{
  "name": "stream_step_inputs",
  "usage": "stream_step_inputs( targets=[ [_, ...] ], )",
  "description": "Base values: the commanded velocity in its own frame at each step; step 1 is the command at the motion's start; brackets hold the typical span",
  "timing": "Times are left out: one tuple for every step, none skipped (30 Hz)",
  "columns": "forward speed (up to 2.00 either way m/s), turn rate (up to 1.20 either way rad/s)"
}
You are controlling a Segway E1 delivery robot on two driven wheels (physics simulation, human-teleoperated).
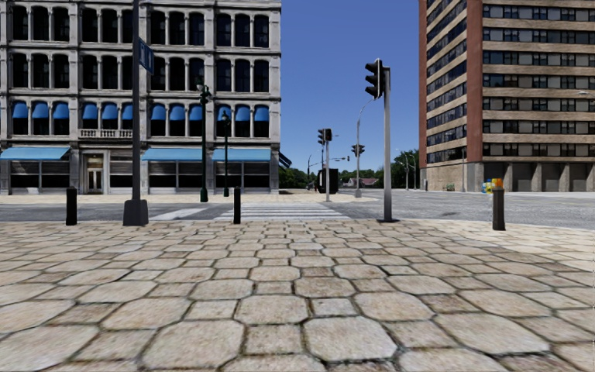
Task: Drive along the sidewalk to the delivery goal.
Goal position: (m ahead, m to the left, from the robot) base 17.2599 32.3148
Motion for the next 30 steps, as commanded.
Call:
stream_step_inputs(
  targets=[
    [2.00,0.00],
    [2.00,0.00],
    [2.00,0.00],
    [2.00,0.00],
    [2.00,0.00],
    [2.00,0.00],
    [2.00,0.00],
    [2.00,0.00],
    [2.00,0.00],
    [2.00,0.00],
    [2.00,0.00],
    [2.00,0.00],
    [2.00,0.00],
    [2.00,0.00],
    [2.00,0.00],
    [2.00,0.00],
    [2.00,0.00],
    [2.00,0.00],
    [2.00,0.00],
    [2.00,0.00],
    [2.00,0.00],
    [2.00,0.01],
    [2.00,0.01],
    [2.00,0.12],
    [2.00,0.23],
    [2.00,0.26],
    [2.00,0.26],
    [2.00,0.27],
    [2.00,0.27],
    [2.00,0.27]
  ],
)
